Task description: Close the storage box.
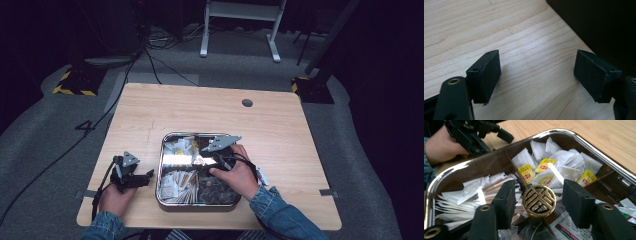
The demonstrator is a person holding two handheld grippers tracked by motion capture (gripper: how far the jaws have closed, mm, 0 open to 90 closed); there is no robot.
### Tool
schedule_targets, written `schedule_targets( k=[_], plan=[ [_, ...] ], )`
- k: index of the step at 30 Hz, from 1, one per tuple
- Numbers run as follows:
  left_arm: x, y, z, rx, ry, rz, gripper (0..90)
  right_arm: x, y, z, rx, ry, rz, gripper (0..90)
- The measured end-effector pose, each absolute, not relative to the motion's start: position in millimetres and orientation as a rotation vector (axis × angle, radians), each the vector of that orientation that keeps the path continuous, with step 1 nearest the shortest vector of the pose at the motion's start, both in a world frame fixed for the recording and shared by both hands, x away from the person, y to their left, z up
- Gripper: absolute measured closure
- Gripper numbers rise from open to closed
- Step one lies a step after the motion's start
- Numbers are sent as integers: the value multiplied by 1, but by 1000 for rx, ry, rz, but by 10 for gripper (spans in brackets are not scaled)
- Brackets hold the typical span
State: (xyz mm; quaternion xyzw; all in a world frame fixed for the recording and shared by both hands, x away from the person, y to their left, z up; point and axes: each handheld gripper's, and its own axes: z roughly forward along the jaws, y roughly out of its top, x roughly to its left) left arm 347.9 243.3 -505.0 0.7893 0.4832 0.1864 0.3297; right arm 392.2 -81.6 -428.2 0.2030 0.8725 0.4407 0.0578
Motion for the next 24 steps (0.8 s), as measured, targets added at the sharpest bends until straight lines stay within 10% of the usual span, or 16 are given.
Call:
schedule_targets(
  k=[24],
  plan=[
    [348, 243, -505, 2065, 1265, 488, 221, 392, -123, -402, 697, 2541, 1396, 420]
  ],
)
